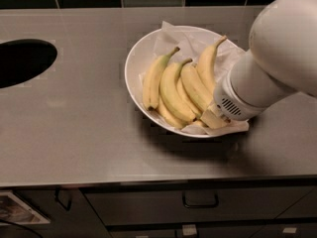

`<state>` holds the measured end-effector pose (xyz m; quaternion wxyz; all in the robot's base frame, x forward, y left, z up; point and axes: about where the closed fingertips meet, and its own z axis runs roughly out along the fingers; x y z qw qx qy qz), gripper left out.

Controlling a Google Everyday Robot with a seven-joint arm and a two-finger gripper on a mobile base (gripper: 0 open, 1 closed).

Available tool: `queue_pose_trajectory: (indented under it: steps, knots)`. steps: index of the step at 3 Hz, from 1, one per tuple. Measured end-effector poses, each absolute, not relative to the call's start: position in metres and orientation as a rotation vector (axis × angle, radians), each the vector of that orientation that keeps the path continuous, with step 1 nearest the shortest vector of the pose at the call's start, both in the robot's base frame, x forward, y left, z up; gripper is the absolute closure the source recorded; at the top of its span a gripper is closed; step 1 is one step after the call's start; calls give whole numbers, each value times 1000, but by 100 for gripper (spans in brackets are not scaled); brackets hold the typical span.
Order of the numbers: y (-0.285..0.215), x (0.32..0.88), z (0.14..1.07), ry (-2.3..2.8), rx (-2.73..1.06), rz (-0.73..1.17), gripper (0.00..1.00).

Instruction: Pick banana from white bowl

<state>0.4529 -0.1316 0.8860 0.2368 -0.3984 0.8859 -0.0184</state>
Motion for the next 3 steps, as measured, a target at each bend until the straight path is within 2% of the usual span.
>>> queue_pose_trajectory:
  steps: [1,2,3]
  knots:
    - [-132,453,886,2429,-1092,-50,95]
    - [-132,453,886,2429,-1092,-50,100]
    - [-132,453,895,2405,-1086,-31,100]
